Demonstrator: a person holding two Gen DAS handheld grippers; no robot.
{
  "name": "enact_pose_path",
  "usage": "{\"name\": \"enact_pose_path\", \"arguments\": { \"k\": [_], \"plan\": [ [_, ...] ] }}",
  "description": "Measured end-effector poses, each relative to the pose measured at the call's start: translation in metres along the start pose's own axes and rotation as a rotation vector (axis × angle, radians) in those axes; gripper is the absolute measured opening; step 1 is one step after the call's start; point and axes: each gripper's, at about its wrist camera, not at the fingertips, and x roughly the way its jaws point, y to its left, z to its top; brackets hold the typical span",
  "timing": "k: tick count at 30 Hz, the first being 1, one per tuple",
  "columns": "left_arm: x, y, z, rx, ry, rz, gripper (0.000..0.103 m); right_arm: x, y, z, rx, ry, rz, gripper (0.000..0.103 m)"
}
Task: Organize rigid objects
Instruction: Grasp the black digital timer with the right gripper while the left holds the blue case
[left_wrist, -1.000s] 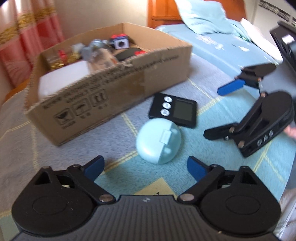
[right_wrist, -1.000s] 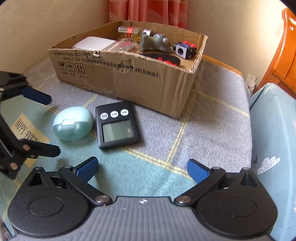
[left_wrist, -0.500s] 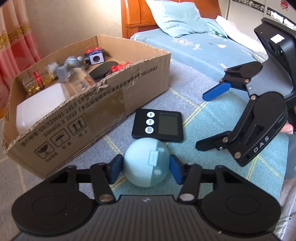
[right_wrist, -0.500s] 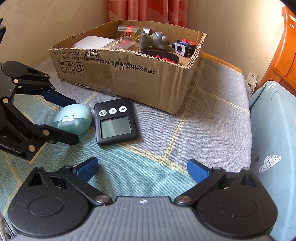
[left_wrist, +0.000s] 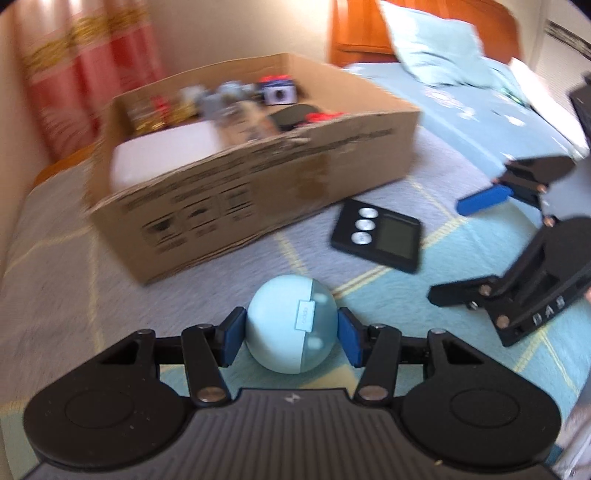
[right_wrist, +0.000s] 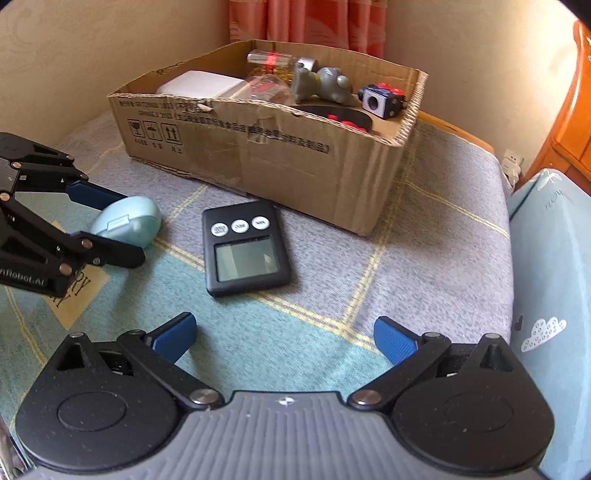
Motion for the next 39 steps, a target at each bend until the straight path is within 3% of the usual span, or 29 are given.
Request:
{"name": "enact_pose_path", "arguments": {
  "k": [7,22,39],
  "plan": [
    [-0.003,0.02,-0.005,-0.15,0.0,0.113,0.053,0.007,0.012,0.011,-0.055,-0.013,0.038,0.103],
    [-0.005,0.026,-0.006,-0.19,0.001,0.114,0.052,0.028,0.035,0.04,-0.159,-0.041,0.118,0.102],
    [-0.006,0.026,-0.006,-0.187,0.0,0.113,0.053,0.021,0.028,0.04,-0.094,-0.079,0.072,0.07]
  ]
}}
